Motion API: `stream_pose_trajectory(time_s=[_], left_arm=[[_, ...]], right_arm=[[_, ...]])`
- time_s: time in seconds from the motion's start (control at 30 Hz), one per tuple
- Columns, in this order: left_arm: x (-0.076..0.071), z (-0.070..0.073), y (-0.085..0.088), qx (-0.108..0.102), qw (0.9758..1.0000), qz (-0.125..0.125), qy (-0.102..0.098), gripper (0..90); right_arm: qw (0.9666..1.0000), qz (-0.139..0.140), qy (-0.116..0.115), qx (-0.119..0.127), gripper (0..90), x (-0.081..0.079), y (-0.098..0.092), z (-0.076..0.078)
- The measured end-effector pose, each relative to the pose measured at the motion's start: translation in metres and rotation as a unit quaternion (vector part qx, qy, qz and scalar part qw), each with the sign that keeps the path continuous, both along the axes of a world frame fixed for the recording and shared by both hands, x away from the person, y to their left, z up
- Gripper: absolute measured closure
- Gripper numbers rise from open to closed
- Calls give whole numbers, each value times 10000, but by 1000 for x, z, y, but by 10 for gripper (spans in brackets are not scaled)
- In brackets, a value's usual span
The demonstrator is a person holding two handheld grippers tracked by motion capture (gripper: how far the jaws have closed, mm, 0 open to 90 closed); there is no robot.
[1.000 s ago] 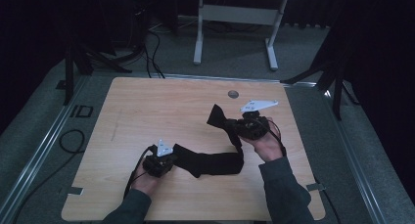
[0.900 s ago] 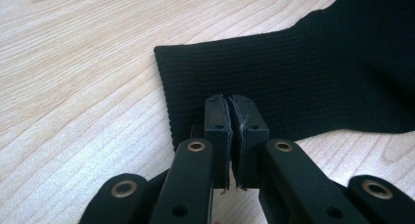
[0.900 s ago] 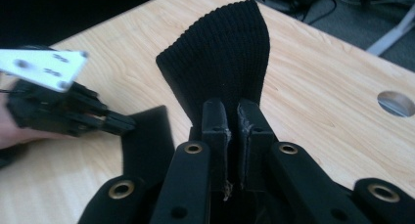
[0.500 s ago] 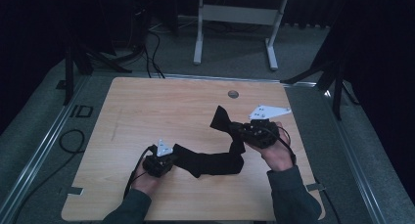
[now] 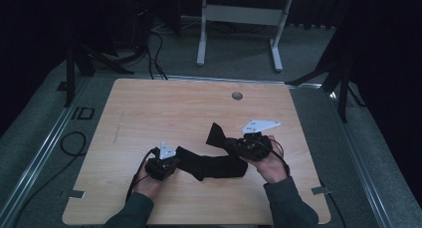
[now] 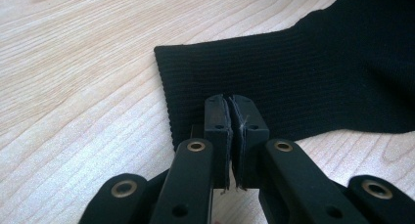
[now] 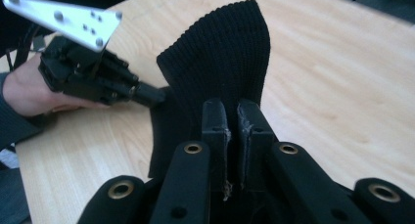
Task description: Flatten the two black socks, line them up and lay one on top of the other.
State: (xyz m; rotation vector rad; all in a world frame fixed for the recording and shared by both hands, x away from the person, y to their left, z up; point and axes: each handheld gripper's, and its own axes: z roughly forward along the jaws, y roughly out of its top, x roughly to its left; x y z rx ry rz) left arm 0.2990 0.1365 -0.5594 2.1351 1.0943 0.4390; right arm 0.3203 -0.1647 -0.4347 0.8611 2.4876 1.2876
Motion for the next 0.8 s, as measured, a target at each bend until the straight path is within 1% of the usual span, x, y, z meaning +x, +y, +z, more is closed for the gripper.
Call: stream_pose_trajectory(time_s=[0.13,0.23,0.47,0.53,0.63,0.73,0.8], left_arm=[[0,0,0,30,10000,-15,0,864],[0,0,0,11,10000,0,-5,864],[-2,0,-2,9,10000,-16,3,863],[-3,0,-3,-2,10000,-26,0,862],[-4,0,-4,-4,10000,-35,-14,862],[-5,0,-5,-4,10000,-52,-18,862],[-5,0,-6,-14,10000,-53,-14,862]], right_arm=[[9998,71,179,-30,837,1,11,-16],[9995,100,288,-14,837,3,19,-24],[9983,49,584,-32,838,10,41,-41],[9979,14,650,-49,838,12,47,-44],[9971,-69,761,4,838,14,55,-45],[9969,-96,781,31,838,14,61,-44],[9971,-102,752,3,838,13,71,-44]])
